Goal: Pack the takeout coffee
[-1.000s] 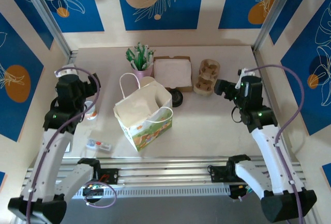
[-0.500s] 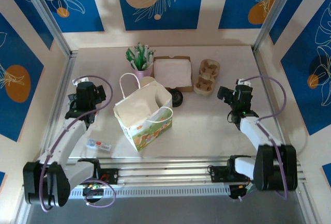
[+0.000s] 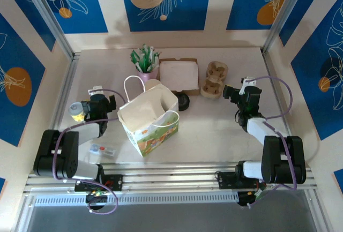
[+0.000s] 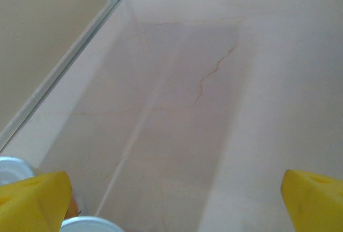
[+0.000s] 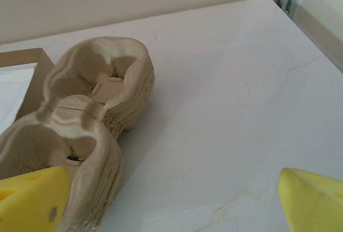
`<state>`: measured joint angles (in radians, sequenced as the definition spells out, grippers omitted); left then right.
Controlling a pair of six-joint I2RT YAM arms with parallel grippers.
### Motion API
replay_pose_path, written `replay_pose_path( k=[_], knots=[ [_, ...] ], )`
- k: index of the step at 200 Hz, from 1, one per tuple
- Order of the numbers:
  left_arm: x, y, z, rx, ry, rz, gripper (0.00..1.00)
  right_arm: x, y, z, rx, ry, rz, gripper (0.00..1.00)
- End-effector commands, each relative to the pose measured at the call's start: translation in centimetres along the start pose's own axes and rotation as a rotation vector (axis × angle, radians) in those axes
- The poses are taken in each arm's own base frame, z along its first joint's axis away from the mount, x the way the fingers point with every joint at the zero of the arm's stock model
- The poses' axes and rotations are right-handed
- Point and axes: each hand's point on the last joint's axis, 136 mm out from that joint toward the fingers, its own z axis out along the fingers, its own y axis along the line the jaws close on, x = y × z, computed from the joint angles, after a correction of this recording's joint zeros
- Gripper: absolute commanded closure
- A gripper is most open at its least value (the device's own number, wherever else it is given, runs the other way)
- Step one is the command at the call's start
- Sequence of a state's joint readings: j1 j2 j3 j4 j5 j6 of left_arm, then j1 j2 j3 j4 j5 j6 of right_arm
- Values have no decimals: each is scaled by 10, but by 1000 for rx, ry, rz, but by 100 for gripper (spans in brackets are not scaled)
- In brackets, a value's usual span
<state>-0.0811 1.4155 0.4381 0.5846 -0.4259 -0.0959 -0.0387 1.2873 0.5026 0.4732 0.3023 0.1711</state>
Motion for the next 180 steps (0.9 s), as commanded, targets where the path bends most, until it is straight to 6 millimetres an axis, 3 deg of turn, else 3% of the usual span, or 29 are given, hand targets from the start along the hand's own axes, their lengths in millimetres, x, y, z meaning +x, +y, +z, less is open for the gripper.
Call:
replay_pose_path(
  k=[1, 38, 74, 89, 104, 111, 136, 180],
  knots=[
    [-15, -7, 3, 48, -118, -10, 0, -7, 6, -4, -31, -22, -21, 1],
    [0, -51, 2, 248, -114, 106, 0, 14, 4, -8, -51, -29, 31, 1],
    [0, -49, 4, 240, -124, 97, 0, 28, 0, -2, -48, -66, 71, 1],
    [-1, -48, 3, 235, -132, 95, 0, 34, 11, 7, -66, -76, 12, 1],
    [-2, -41, 4, 193, -142, 75, 0, 49, 35, 16, -144, -42, -85, 1],
    [-2, -42, 3, 195, -146, 77, 0, 44, 39, 20, -129, -83, -107, 1],
    [-3, -42, 3, 194, -151, 80, 0, 47, 27, 24, -108, -12, -50, 1],
    [-3, -43, 2, 203, -154, 82, 0, 46, 28, 23, -109, -15, -52, 1]
  ],
)
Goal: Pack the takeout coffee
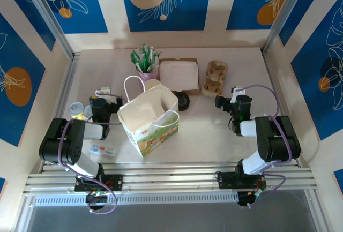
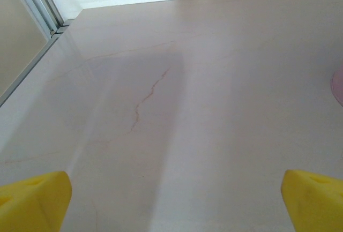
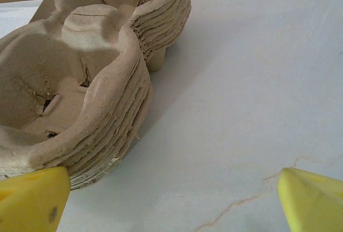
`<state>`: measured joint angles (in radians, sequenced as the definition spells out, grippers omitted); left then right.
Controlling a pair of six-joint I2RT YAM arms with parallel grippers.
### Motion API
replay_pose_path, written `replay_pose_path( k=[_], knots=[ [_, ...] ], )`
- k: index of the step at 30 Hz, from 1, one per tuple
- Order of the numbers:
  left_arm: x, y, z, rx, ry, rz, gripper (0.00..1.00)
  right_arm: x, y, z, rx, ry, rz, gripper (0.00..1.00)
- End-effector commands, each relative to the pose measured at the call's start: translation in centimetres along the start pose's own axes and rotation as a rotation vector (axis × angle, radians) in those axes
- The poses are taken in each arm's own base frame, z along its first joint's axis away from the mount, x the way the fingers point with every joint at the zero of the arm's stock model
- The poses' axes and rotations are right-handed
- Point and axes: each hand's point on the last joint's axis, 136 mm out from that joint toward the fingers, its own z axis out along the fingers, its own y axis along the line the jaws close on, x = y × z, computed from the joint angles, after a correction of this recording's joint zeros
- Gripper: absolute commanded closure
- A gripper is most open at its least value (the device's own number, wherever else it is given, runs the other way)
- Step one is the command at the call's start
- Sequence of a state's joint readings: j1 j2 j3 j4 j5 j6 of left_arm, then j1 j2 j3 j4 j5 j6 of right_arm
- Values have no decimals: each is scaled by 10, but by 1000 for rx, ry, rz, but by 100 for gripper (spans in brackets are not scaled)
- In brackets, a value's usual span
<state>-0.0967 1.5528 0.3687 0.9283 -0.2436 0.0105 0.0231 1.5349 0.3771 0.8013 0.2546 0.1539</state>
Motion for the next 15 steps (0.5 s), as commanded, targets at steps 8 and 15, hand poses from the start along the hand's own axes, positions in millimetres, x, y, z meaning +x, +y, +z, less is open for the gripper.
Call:
replay_pose_path(
  k=[8, 15],
  knots=[
    [-2, -2, -1, 3, -18, 14, 0, -24, 3, 0, 1, -76, -18, 1],
    [-2, -3, -2, 8, -23, 13, 0, -24, 4, 0, 1, -76, -19, 1]
  ],
)
